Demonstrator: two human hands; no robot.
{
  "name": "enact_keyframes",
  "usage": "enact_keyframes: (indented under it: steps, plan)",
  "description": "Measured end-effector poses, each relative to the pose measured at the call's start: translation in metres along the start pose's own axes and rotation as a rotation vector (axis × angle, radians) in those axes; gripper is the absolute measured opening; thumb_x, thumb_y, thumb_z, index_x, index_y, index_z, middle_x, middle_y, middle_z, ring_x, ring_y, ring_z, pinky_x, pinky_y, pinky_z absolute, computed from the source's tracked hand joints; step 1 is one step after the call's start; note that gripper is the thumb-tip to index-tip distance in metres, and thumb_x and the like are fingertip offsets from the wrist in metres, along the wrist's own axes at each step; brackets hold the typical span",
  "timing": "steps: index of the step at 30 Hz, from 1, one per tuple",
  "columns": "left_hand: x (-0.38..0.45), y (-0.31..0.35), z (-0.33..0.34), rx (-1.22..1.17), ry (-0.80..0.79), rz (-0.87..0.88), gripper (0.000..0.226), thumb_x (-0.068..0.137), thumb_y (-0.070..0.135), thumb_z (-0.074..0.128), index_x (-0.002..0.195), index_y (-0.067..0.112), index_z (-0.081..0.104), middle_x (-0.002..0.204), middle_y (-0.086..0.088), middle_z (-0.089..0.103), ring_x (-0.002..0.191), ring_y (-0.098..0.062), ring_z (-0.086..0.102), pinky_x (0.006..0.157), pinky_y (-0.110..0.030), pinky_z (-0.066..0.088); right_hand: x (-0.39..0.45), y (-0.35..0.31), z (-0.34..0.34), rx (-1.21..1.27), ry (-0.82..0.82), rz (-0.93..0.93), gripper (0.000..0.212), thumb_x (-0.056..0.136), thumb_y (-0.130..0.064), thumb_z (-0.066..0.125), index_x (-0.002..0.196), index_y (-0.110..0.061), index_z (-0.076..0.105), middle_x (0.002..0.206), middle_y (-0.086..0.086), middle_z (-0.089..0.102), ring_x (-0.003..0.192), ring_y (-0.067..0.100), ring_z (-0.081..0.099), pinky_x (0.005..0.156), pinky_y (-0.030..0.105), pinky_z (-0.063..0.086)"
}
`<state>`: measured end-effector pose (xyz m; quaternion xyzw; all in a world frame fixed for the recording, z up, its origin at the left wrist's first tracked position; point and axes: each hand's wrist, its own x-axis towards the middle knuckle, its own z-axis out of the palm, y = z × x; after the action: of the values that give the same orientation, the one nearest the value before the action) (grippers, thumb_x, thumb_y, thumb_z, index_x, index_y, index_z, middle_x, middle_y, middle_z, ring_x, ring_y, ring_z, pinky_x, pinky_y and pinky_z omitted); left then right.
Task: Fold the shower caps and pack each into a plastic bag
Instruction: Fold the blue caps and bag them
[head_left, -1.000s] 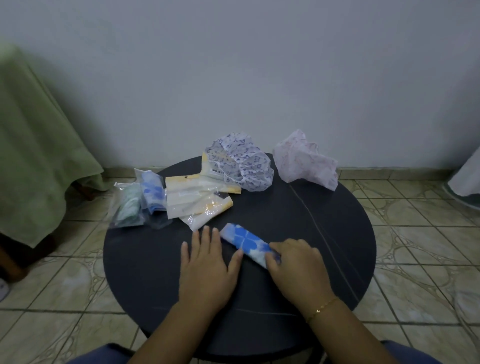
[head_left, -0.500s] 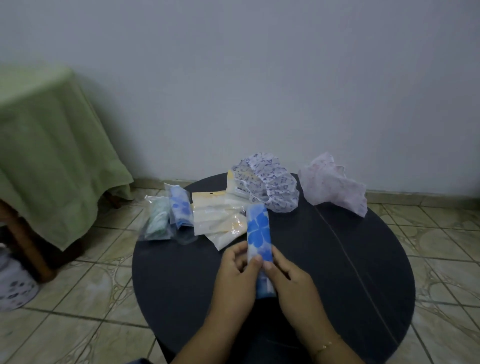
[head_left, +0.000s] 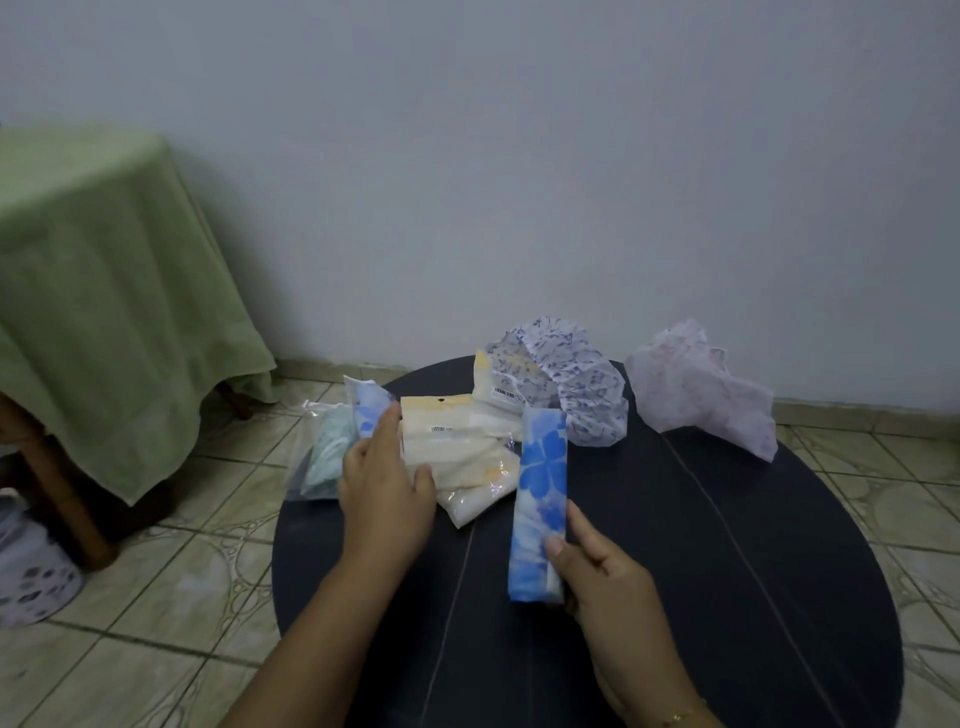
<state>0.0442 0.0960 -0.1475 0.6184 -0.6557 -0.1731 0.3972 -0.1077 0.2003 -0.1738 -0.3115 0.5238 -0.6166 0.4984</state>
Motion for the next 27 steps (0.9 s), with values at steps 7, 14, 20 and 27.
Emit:
enact_keyframes:
  steps: [7, 14, 20, 27]
  plan:
    - [0.02, -0.016, 0.01, -0.119, -0.067, -0.042, 0.072, 0.088, 0.006, 0.052, 0.147, 0.032, 0.022, 0.1, 0.013, 0.058, 0.077, -0.011, 0.056, 0.072, -0.029, 0.045, 0.002, 0.002, 0.0, -0.031, -0.004, -0.008, 0.046, 0.088, -0.009, 0.061, 0.131, -0.022, 0.053, 0.105, -0.01, 0.072, 0.097, 0.01, 0.068, 0.094, 0.036, 0.051]
    - [0.008, 0.003, 0.0, -0.429, 0.189, 0.115, 0.035, 0.086, 0.005, 0.058, 0.112, 0.029, 0.06, 0.091, 0.009, 0.06, 0.069, -0.004, 0.053, 0.068, -0.024, 0.049, 0.002, 0.002, 0.001, -0.008, 0.022, -0.014, 0.047, 0.089, -0.009, 0.06, 0.133, -0.02, 0.05, 0.104, -0.012, 0.071, 0.1, 0.012, 0.067, 0.097, 0.041, 0.049]
    - [-0.022, 0.016, -0.015, -0.454, 0.353, 0.423, 0.018, 0.082, 0.001, 0.065, 0.084, 0.017, 0.06, 0.086, 0.007, 0.057, 0.078, 0.001, 0.054, 0.068, -0.007, 0.042, -0.004, -0.004, -0.01, 0.012, 0.141, -0.033, 0.048, 0.089, -0.01, 0.06, 0.134, -0.021, 0.049, 0.108, -0.01, 0.069, 0.099, 0.014, 0.067, 0.097, 0.043, 0.049]
    - [-0.05, 0.017, -0.011, -0.577, 0.255, 0.438, 0.017, 0.08, 0.011, 0.065, 0.077, 0.025, 0.057, 0.088, 0.008, 0.059, 0.084, -0.004, 0.059, 0.073, -0.011, 0.045, -0.019, -0.01, -0.025, 0.032, 0.194, -0.032, 0.048, 0.088, -0.01, 0.061, 0.134, -0.021, 0.05, 0.105, -0.01, 0.069, 0.096, 0.018, 0.068, 0.093, 0.046, 0.051]
